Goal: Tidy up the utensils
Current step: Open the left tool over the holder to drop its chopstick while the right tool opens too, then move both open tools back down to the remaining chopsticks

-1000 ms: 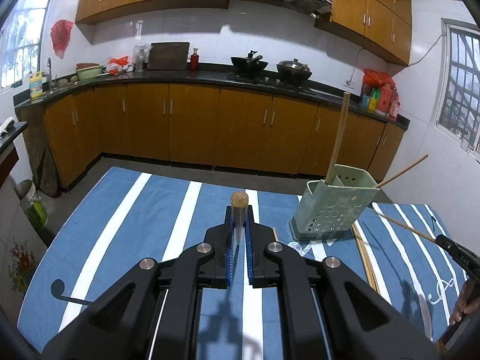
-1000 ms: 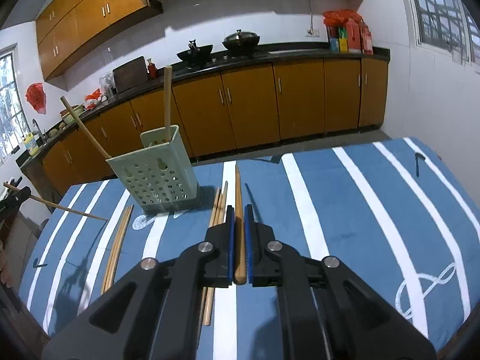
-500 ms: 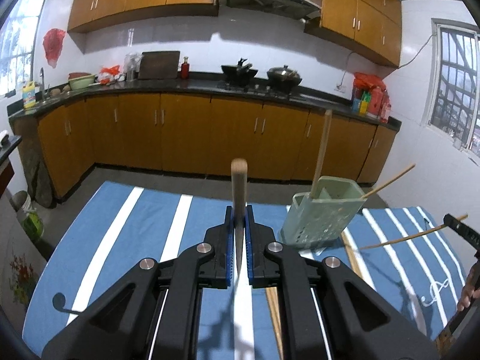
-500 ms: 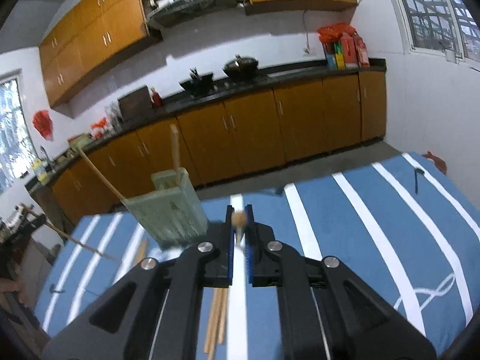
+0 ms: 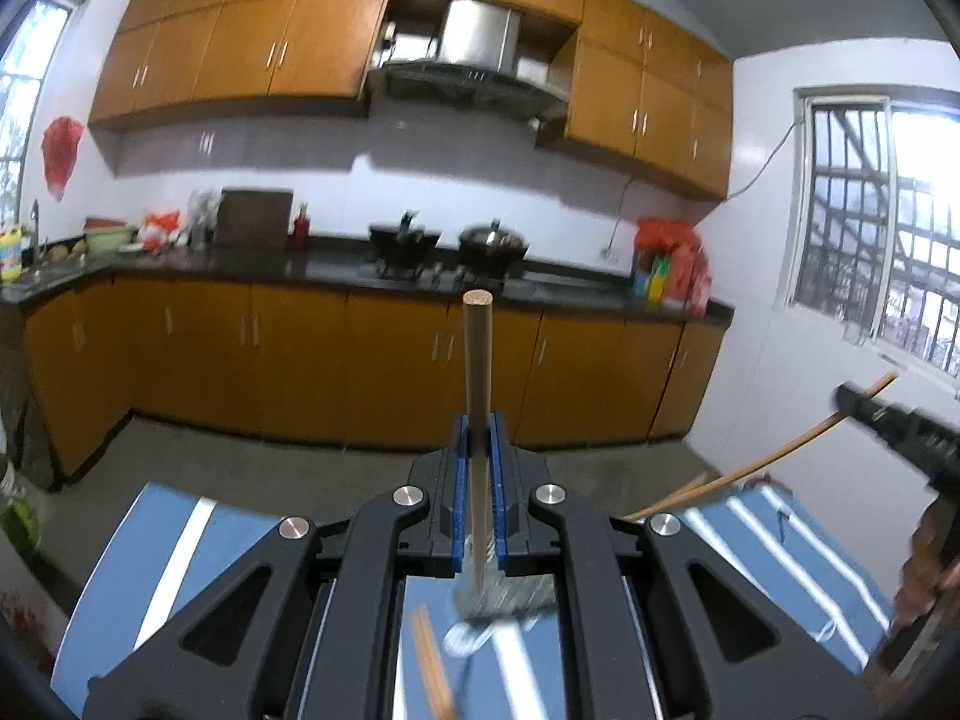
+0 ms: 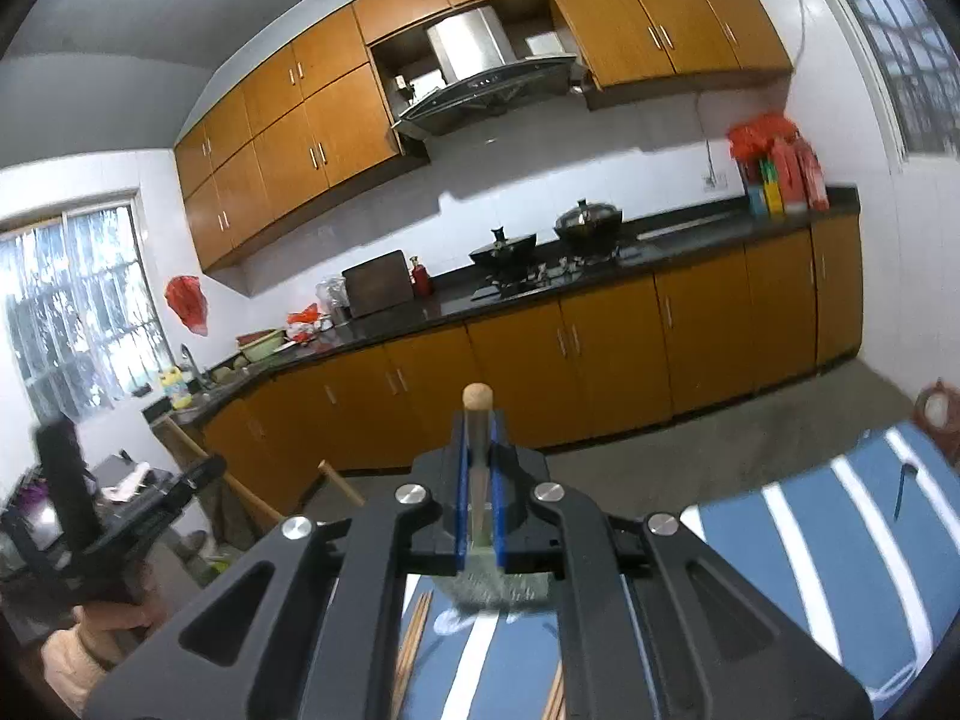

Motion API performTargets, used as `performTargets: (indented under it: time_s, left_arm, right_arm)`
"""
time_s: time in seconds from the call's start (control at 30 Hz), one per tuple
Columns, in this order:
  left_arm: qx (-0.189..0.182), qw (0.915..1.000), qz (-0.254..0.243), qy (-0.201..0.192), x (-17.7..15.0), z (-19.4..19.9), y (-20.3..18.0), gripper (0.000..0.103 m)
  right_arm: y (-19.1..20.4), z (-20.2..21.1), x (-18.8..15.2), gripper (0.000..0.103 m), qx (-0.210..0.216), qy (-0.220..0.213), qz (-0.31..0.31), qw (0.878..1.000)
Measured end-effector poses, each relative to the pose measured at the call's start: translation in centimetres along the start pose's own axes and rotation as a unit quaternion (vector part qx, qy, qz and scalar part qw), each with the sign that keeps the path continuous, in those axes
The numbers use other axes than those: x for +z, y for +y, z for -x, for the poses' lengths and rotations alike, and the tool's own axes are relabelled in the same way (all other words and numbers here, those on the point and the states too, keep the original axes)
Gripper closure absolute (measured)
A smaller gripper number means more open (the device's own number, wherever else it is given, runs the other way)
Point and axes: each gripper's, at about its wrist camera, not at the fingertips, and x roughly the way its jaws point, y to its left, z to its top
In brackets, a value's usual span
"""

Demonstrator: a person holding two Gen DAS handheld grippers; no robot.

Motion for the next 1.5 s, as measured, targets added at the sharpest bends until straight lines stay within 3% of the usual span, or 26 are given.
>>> performTargets:
  time_s: [0.23, 0.53, 0.73, 0.87, 1.03, 1.13, 1.23, 1.3, 1.37, 1.5]
  left_arm:
    - [0.017, 0.9983, -0.020, -0.052, 1.4, -3.6, -3.3, 0.096]
    - [0.014, 0.9995, -0.001, 0.030, -2.6, -10.2, -2.7, 0.095]
    - [0.016, 0.9988, 0.022, 0.041, -2.4, -9.5, -1.2, 0.093]
    - [0.012, 0.9992, 0.029, 0.023, -1.3, -7.8, -0.7, 0.087]
    - [0.012, 0.9992, 0.037, 0.000, -0.3, -4.5, 0.3, 0.087]
    - [0.022, 0.9992, 0.032, 0.004, -1.1, -2.1, 1.5, 0.086]
    - [0.047, 0.9984, 0.016, 0.027, -3.7, -0.7, 3.1, 0.085]
    - [0.070, 0.9958, -0.002, 0.059, -6.6, -0.6, 4.0, 0.085]
    - [0.082, 0.9916, -0.008, 0.099, -9.7, -1.1, 4.9, 0.085]
    - [0.086, 0.9815, 0.003, 0.171, -15.4, -2.1, 5.6, 0.085]
  right_arm:
    - [0.7, -6.6, -0.6, 0.096, -0.030, 0.052, 0.025, 0.998]
    - [-1.1, -12.4, -3.2, 0.094, -0.030, 0.119, -0.002, 0.992]
    - [-0.7, -11.5, -2.8, 0.082, -0.036, 0.096, 0.008, 0.995]
    - [-0.2, -9.0, -1.9, 0.082, -0.040, 0.067, 0.014, 0.997]
    - [-0.5, -3.9, -2.2, 0.081, -0.055, 0.031, 0.018, 0.998]
    - [-2.5, -1.8, -4.9, 0.076, -0.071, 0.040, 0.005, 0.997]
    - [-5.1, -2.5, -9.8, 0.076, -0.088, 0.099, -0.022, 0.991]
    - [-6.7, -3.9, -13.8, 0.076, -0.099, 0.152, -0.047, 0.982]
    - [-7.8, -5.5, -18.5, 0.084, -0.100, 0.208, -0.068, 0.971]
    - [-6.5, -7.9, -23.9, 0.087, -0.092, 0.268, -0.068, 0.956]
